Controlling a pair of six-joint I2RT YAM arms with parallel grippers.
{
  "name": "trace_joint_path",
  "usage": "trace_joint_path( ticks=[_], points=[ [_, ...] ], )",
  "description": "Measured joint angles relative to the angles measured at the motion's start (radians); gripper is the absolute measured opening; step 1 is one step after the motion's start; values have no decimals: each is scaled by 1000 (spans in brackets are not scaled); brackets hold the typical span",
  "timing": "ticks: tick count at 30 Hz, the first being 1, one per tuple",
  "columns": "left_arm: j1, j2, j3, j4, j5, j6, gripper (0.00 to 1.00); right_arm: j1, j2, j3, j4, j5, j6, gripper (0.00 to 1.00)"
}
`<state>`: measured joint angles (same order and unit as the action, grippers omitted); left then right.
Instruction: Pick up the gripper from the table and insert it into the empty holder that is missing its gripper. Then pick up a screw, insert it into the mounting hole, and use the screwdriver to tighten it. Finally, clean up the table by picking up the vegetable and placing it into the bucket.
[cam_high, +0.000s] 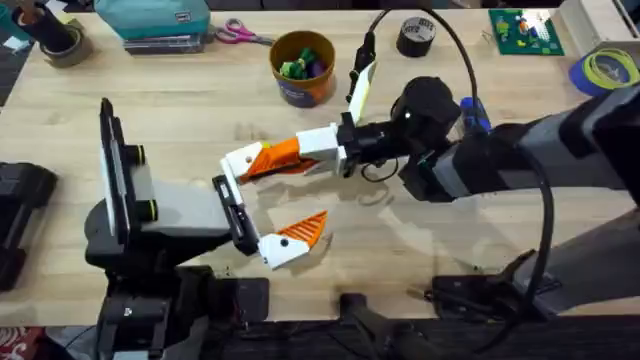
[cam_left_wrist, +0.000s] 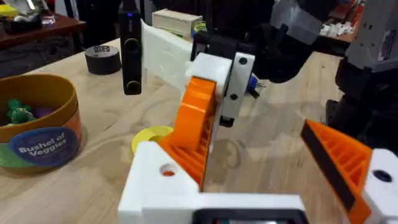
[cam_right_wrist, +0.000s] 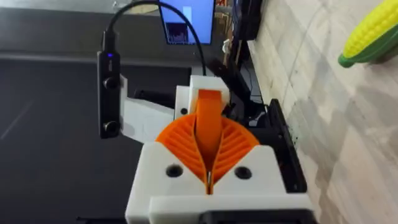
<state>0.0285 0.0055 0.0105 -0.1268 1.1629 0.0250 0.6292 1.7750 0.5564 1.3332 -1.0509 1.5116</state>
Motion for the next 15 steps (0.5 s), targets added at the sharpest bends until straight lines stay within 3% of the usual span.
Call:
trace_joint_path(
  ticks=[15],
  points=[
    [2,0,0,0,-1,1,985,-18,13,43,-40,-64,0,8]
  ],
)
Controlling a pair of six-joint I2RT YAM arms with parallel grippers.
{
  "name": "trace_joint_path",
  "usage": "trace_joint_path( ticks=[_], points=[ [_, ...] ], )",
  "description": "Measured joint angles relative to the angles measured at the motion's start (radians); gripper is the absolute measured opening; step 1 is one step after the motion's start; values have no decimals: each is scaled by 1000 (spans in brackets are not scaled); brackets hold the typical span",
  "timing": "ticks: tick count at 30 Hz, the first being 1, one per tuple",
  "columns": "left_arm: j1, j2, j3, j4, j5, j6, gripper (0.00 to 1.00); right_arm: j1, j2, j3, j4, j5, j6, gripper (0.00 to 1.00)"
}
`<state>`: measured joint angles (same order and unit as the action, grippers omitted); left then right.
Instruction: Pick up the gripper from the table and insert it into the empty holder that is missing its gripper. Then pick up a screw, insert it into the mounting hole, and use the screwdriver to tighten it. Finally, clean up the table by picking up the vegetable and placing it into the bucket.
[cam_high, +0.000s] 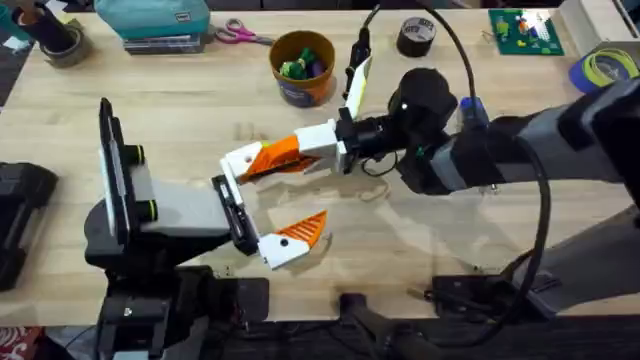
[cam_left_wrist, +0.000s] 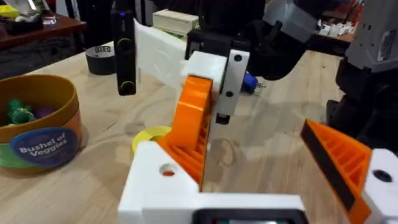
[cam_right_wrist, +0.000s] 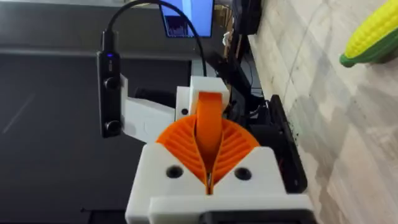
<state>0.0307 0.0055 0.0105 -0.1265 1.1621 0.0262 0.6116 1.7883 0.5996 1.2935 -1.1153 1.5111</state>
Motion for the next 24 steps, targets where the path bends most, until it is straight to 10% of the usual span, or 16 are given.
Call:
trace_joint_path(
  ticks=[24],
  points=[
    [0,0,0,0,-3,0,986,-17,75,91,1,-96,4,8]
  ],
)
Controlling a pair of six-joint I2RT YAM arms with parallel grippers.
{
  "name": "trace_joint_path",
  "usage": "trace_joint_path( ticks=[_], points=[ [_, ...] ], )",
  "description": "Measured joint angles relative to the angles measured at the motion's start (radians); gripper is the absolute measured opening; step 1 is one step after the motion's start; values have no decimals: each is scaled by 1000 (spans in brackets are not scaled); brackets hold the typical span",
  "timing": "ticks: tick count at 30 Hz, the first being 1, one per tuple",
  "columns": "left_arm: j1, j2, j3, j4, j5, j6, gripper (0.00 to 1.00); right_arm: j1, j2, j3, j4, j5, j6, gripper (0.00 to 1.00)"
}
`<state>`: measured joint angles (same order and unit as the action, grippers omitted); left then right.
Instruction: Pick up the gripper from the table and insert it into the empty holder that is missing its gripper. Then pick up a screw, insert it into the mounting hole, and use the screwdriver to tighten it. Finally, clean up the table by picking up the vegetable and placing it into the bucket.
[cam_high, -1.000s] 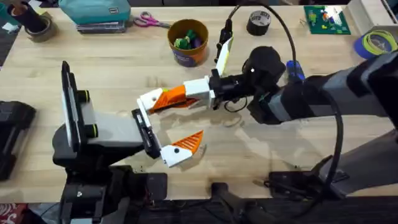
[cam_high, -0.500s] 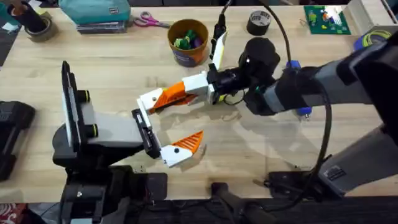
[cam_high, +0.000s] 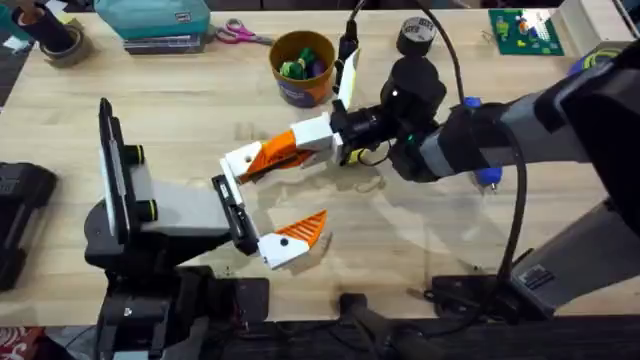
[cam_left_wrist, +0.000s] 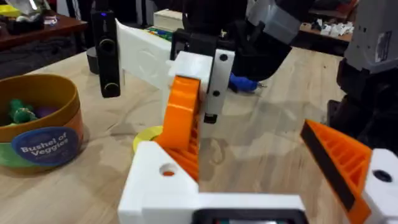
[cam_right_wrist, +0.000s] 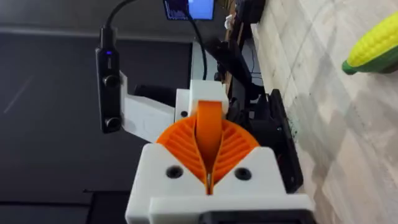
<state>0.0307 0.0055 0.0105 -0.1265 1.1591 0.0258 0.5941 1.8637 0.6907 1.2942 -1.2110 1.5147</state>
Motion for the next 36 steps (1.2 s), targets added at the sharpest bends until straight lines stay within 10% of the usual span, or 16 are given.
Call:
trace_joint_path(
  ticks=[8,16,36],
  points=[
    [0,0,0,0,0,0,986,0,0,0,-1,-2,1,24],
    [-2,0,0,-1,9,1,985,0,2,0,-6,10,3,985],
    [-2,0,0,-1,12,1,986,-19,-9,0,-17,11,3,994]
  ],
)
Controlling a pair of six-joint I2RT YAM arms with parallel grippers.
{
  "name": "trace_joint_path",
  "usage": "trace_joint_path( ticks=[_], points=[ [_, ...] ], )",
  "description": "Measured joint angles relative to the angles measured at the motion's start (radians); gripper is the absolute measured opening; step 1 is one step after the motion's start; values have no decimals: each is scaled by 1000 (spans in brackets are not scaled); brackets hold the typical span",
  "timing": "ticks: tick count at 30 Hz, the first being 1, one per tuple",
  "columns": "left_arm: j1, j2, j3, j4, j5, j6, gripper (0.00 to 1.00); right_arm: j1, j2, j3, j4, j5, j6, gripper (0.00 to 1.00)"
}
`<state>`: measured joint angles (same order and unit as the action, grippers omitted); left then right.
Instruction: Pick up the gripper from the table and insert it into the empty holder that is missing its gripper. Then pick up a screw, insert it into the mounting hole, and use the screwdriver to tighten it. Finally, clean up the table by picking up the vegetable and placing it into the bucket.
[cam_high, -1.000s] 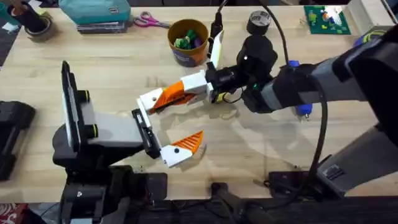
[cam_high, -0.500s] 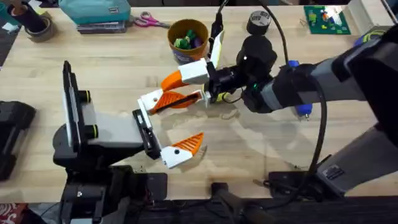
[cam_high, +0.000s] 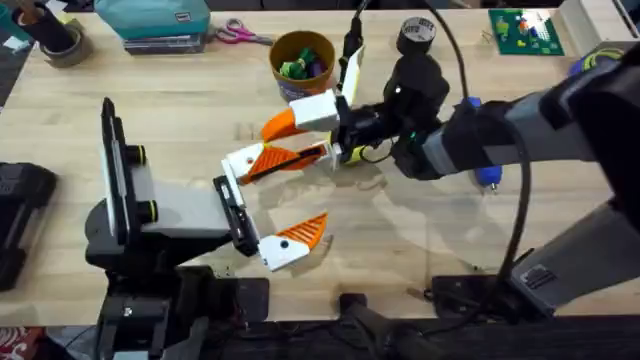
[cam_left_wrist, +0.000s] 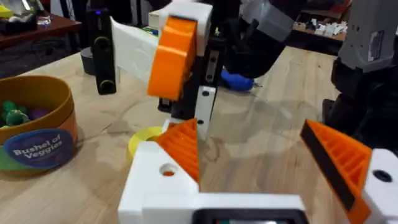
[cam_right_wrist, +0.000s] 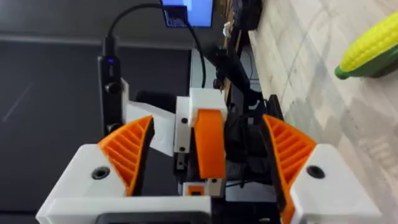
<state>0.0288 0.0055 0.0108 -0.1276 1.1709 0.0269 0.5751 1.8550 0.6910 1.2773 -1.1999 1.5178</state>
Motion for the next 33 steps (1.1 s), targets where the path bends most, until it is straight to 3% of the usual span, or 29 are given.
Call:
trace_joint_path(
  ticks=[3,8,19,23,24,33],
  points=[
    [0,0,0,0,0,0,986,-23,-50,0,-108,2,-9,994],
    [0,0,0,0,0,0,986,-72,-156,2,-438,5,-118,994],
    [0,0,0,0,1,0,986,-253,-461,3,-1323,126,-598,996],
    [0,0,0,0,2,0,986,-327,-552,33,-1675,240,-790,997],
    [0,0,0,0,4,0,986,-349,-587,98,-1914,357,-917,997],
    [0,0,0,0,4,0,986,-351,-638,436,-2341,740,-1172,997]
  ],
)
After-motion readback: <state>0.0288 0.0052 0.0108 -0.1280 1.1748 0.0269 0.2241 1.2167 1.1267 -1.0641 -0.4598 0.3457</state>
